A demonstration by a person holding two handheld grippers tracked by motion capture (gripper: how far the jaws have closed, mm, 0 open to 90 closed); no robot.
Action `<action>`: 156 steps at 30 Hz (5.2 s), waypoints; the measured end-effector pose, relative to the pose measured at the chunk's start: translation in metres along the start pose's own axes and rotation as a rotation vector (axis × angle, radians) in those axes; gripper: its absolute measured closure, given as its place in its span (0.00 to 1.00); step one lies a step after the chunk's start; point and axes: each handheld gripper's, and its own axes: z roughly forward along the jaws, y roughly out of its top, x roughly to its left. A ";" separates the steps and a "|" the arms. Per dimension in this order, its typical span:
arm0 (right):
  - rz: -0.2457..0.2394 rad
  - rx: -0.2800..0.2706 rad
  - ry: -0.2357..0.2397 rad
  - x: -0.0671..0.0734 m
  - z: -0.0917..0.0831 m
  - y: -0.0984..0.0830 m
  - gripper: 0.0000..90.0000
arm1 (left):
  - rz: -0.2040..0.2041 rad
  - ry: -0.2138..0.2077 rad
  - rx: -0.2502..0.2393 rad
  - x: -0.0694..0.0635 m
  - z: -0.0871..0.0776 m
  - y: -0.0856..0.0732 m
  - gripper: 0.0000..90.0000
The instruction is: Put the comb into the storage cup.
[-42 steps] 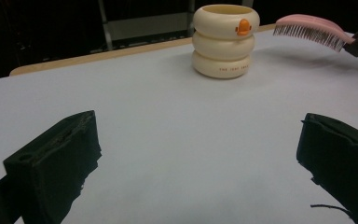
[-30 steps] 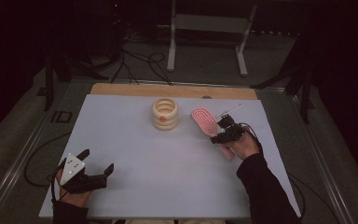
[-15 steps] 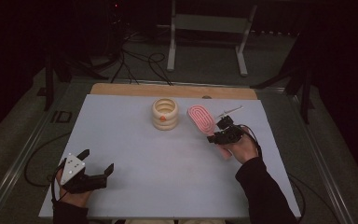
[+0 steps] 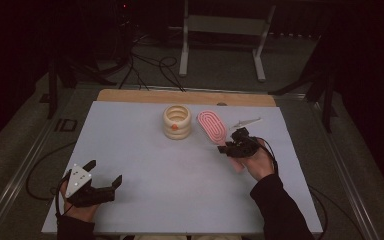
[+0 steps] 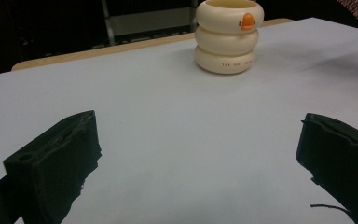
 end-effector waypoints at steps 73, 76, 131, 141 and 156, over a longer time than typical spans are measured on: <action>-0.115 -0.292 0.028 0.067 -0.002 -0.034 0.77 | -0.048 -0.202 -0.005 -0.057 0.048 0.075 0.00; -0.115 -0.294 0.030 0.068 -0.002 -0.034 0.77 | -0.051 -0.215 -0.003 -0.061 0.052 0.077 0.00; -0.141 -0.301 0.054 0.080 -0.001 -0.033 0.77 | -0.056 -0.384 0.045 -0.124 0.111 0.104 0.00; -0.144 -0.301 0.061 0.083 0.000 -0.033 0.77 | -0.064 -0.392 0.046 -0.135 0.121 0.109 0.00; -0.168 -0.303 0.063 0.086 0.001 -0.033 0.77 | -0.091 -0.401 0.066 -0.143 0.128 0.111 0.02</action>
